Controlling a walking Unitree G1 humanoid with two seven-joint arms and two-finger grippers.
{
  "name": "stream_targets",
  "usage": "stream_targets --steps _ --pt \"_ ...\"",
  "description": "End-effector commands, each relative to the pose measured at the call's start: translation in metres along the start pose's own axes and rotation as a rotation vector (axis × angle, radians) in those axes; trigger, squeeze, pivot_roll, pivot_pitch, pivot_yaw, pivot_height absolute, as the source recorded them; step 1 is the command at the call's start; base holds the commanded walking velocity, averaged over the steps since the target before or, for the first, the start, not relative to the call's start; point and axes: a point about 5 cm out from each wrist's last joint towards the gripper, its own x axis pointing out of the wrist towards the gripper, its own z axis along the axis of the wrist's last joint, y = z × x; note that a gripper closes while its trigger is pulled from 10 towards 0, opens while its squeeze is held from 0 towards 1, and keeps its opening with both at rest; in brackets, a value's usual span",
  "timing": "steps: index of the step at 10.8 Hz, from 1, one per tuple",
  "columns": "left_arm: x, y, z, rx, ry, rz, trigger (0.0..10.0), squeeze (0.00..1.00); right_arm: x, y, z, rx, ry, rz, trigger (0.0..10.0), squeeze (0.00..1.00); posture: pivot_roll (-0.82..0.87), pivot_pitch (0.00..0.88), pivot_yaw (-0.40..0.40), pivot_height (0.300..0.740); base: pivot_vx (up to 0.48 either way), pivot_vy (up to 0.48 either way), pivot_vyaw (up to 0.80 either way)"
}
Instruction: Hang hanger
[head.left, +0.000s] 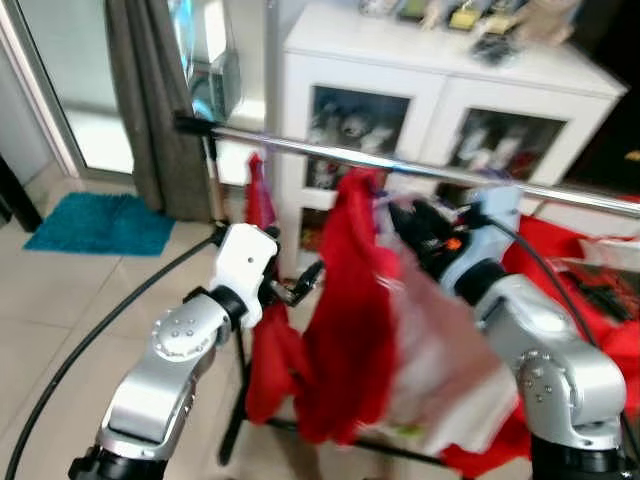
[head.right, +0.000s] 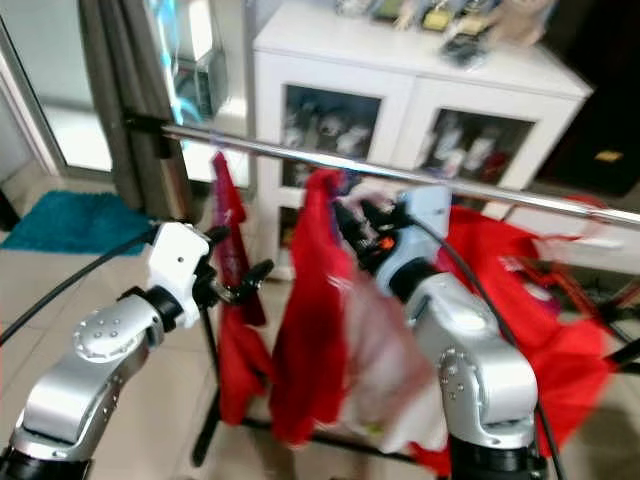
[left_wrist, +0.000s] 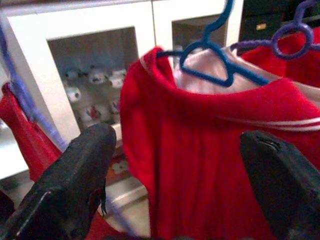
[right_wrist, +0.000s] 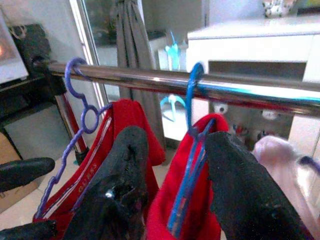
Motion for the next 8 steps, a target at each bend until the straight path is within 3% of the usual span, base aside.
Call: stream_targets --steps 1,2,3,8 --pt "-0.003 0.002 0.000 0.007 0.006 -0.005 10.0 0.00 0.003 0.005 0.003 -0.007 -0.014 0.023 10.0 0.00 -0.05 0.000 -0.080 0.740 0.000 0.000 0.00" --pt "-0.004 0.001 0.000 0.015 0.003 -0.035 10.0 0.00 0.006 0.003 0.007 -0.022 -0.018 0.000 10.0 0.00 -0.05 0.000 -0.080 0.740 0.000 0.000 0.00" --pt "-0.005 0.000 0.001 0.029 0.004 -0.058 10.0 0.00 0.009 -0.004 0.007 -0.027 0.004 -0.054 10.0 1.00 -0.05 0.000 -0.079 0.740 0.000 0.000 0.00" --pt "-0.011 0.005 -0.001 0.064 0.034 -0.103 10.0 0.00 0.028 -0.009 0.004 -0.031 0.109 -0.134 10.0 1.00 -0.04 0.000 -0.085 0.740 0.000 0.000 0.00"
